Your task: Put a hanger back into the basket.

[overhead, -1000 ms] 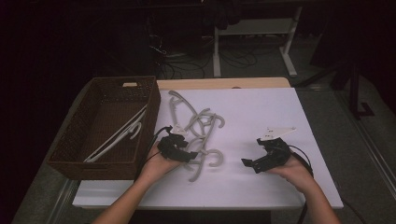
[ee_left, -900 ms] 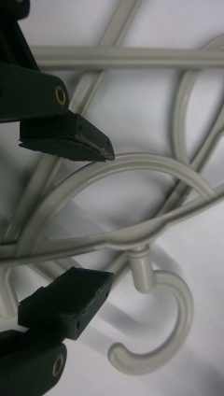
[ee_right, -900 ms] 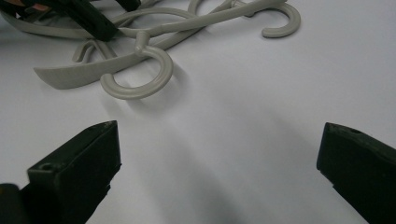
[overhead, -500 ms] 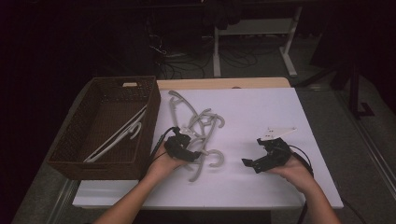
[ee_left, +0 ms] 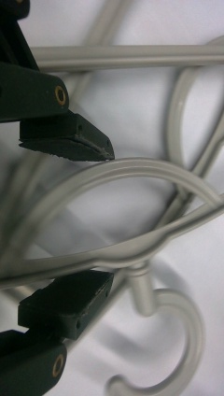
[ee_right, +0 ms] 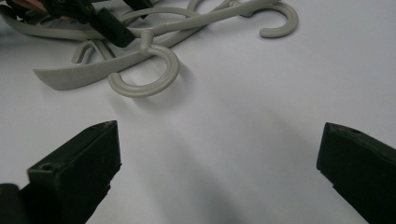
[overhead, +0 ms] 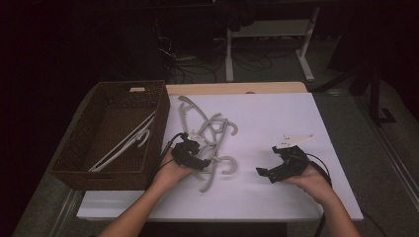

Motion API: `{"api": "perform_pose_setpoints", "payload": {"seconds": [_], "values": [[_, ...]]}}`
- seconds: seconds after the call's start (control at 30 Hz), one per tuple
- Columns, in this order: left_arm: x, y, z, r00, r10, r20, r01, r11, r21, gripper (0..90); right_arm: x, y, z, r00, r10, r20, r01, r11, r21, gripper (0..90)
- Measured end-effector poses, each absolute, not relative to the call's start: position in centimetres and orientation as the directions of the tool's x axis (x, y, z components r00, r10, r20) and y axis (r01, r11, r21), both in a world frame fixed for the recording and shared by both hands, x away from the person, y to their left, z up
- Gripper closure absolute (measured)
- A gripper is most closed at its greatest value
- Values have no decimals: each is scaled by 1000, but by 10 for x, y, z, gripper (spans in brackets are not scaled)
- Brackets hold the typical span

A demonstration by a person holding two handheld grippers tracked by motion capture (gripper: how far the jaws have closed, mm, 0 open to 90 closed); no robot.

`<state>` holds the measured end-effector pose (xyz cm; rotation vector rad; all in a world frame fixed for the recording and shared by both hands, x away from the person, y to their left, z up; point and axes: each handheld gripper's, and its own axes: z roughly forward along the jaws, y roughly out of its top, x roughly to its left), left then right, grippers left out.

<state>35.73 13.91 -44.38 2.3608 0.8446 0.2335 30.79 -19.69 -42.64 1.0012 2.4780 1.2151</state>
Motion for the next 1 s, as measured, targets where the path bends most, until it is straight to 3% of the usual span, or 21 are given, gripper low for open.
{"api": "perform_pose_setpoints", "payload": {"seconds": [0.7,1.0], "values": [[377,139,-431,709,698,-99,606,-532,591,391,308,-196,-426,-750,653,107,484,431,761,0],[371,123,-432,752,657,-52,568,-607,556,388,309,-196,-427,-750,652,108,485,432,760,0]]}}
